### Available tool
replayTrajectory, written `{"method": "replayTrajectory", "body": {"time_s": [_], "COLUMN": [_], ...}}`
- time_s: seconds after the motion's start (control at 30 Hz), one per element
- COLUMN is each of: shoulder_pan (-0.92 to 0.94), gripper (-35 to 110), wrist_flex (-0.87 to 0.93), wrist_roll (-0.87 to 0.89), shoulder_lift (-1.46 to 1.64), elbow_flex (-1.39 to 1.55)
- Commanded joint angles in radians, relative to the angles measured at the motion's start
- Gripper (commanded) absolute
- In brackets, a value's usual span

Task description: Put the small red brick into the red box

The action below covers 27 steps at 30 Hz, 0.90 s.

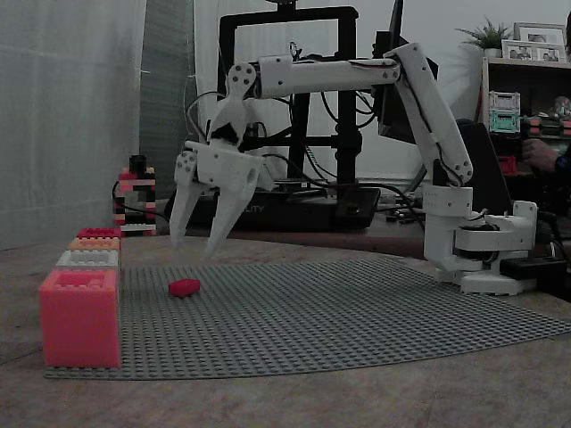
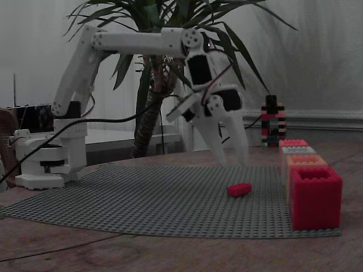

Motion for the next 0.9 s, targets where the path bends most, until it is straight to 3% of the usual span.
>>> {"method": "replayTrajectory", "body": {"time_s": [0.0, 0.87], "shoulder_pan": [-0.005, -0.012], "gripper": [22, 22], "wrist_flex": [0.023, 0.021], "wrist_roll": [0.018, 0.032], "shoulder_lift": [0.009, -0.189], "elbow_flex": [-0.097, -0.232]}}
